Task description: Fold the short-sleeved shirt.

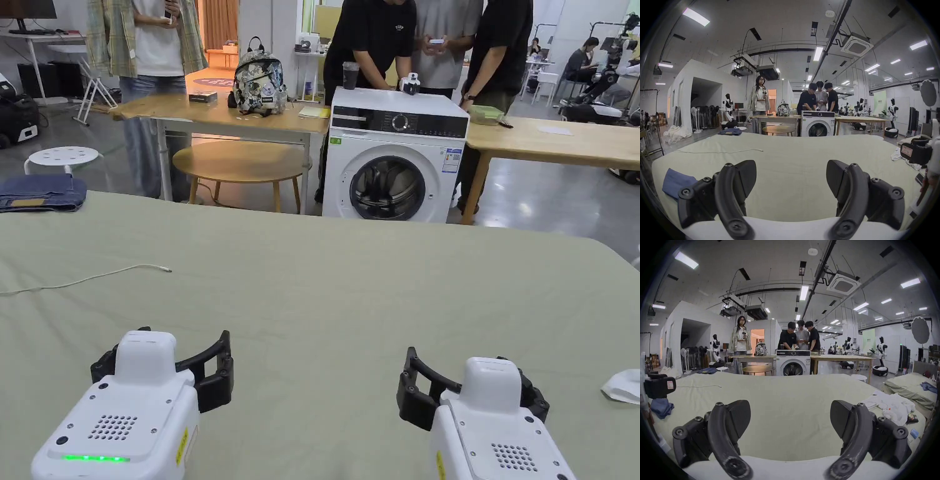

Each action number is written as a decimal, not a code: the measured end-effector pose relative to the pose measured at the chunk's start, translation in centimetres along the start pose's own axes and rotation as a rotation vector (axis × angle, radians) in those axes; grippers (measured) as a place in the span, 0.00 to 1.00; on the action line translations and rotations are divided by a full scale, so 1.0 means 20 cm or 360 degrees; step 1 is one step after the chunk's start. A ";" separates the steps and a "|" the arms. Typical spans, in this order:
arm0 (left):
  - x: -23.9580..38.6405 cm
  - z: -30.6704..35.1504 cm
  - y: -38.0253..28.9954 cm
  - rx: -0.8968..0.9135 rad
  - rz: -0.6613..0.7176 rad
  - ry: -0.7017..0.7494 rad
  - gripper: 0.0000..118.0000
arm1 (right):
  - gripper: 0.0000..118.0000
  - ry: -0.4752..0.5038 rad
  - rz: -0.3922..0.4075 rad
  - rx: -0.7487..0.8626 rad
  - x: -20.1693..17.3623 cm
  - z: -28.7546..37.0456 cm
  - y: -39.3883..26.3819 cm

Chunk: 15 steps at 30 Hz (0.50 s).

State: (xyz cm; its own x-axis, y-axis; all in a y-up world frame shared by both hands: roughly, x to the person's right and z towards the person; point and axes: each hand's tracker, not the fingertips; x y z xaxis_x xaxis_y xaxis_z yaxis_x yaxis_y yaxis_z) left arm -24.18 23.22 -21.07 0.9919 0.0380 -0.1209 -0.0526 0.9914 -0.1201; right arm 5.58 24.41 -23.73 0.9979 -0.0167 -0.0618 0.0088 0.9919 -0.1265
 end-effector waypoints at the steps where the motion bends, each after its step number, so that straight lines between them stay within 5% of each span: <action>1: 0.00 -0.01 0.00 -0.0017 -0.0003 -0.0002 0.76 | 0.86 0.0016 -0.0017 -0.0010 0.00 0.00 0.01; 15: -0.03 -0.04 0.01 -0.0026 0.0103 -0.0010 0.76 | 0.86 -0.0075 -0.0050 -0.0100 0.01 -0.12 -0.01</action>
State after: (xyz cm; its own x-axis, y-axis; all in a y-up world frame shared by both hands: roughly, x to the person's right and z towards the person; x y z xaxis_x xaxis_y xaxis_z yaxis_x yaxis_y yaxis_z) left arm -24.92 23.31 -21.81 0.9870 0.1030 -0.1230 -0.1188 0.9846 -0.1286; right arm 5.68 23.90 -26.01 0.9991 -0.0403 -0.0101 0.0377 0.9812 -0.1894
